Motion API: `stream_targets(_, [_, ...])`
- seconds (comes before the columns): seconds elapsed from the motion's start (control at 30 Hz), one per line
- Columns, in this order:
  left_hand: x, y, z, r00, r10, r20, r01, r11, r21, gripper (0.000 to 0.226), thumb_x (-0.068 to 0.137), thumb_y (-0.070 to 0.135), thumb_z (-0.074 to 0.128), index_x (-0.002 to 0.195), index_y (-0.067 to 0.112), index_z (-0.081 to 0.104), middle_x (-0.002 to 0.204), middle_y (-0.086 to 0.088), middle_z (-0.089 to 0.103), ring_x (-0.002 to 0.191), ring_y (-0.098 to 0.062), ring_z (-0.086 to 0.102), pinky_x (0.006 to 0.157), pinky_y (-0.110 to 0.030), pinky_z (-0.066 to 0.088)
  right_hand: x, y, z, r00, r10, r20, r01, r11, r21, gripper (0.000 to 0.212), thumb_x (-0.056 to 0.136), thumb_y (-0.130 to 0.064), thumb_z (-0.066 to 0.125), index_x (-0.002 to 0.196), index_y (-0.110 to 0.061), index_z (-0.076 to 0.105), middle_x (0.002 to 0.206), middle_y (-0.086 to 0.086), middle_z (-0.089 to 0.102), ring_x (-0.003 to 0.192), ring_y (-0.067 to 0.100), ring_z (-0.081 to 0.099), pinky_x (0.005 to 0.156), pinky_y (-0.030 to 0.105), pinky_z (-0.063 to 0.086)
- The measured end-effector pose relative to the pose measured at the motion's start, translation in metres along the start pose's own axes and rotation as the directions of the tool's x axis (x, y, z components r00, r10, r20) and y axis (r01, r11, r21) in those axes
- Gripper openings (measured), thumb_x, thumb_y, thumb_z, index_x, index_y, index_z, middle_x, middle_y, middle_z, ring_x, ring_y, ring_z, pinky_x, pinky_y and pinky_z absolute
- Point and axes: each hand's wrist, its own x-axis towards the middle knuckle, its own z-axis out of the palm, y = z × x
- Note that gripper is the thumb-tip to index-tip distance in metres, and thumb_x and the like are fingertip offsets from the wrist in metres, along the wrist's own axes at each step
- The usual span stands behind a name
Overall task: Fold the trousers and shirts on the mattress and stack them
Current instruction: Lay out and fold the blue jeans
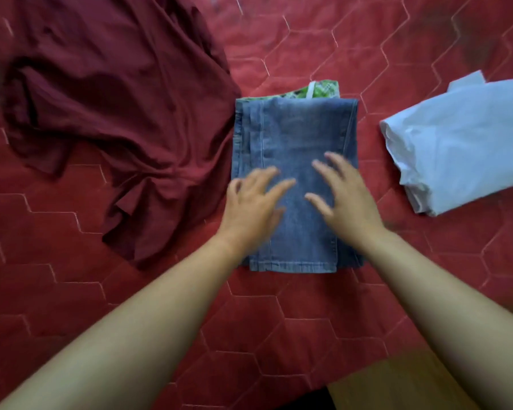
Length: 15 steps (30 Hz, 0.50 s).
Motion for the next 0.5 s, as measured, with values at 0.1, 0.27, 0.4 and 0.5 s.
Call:
stream_targets(0.1, [-0.037, -0.002, 0.024, 0.975, 0.049, 0.217, -0.062, 0.996, 0.056, 0.046, 0.089, 0.031, 0.055, 0.134, 0.030, 0.049, 0.148, -0.001, 0.037, 0.137, -0.020, 0.032, 0.100, -0.037, 0.028, -0.045, 0.012, 0.019, 0.982, -0.043, 0.181, 0.065, 0.991, -0.119, 0.054, 0.085, -0.030, 0.066, 0.133, -0.013, 0.051, 0.149, 0.013, 0.033, 0.138, 0.030, 0.030, 0.110, 0.045, 0.030])
stream_targets(0.27, [-0.060, -0.005, 0.024, 0.994, 0.080, 0.078, -0.084, 0.995, 0.046, 0.035, 0.078, 0.020, 0.069, 0.112, 0.021, 0.068, 0.129, -0.011, 0.058, 0.120, -0.029, 0.055, 0.086, -0.041, 0.045, -0.079, 0.023, 0.027, 0.994, -0.078, 0.074, 0.086, 0.989, -0.123, 0.039, 0.081, -0.020, 0.071, 0.119, -0.013, 0.064, 0.139, 0.017, 0.046, 0.130, 0.037, 0.042, 0.103, 0.047, 0.035])
stream_targets(0.4, [-0.071, -0.013, 0.023, 0.991, 0.125, 0.053, -0.125, 0.992, 0.002, 0.026, 0.082, 0.023, 0.064, 0.106, 0.017, 0.070, 0.113, -0.010, 0.064, 0.102, -0.030, 0.062, 0.074, -0.040, 0.048, -0.099, 0.024, 0.031, 0.995, -0.074, 0.071, 0.084, 0.986, -0.147, 0.033, 0.084, -0.027, 0.067, 0.117, -0.023, 0.065, 0.144, 0.010, 0.043, 0.135, 0.030, 0.035, 0.105, 0.055, 0.024])
stream_targets(0.5, [-0.081, -0.022, 0.025, 0.977, 0.090, 0.194, -0.085, 0.996, -0.031, 0.048, 0.087, 0.046, 0.048, 0.126, 0.021, 0.059, 0.132, -0.008, 0.053, 0.119, -0.027, 0.051, 0.089, -0.040, 0.047, -0.102, 0.025, 0.029, 0.987, -0.027, 0.158, 0.044, 0.994, -0.103, 0.043, 0.085, -0.045, 0.060, 0.125, -0.031, 0.058, 0.151, 0.003, 0.031, 0.142, 0.024, 0.020, 0.101, 0.061, 0.026])
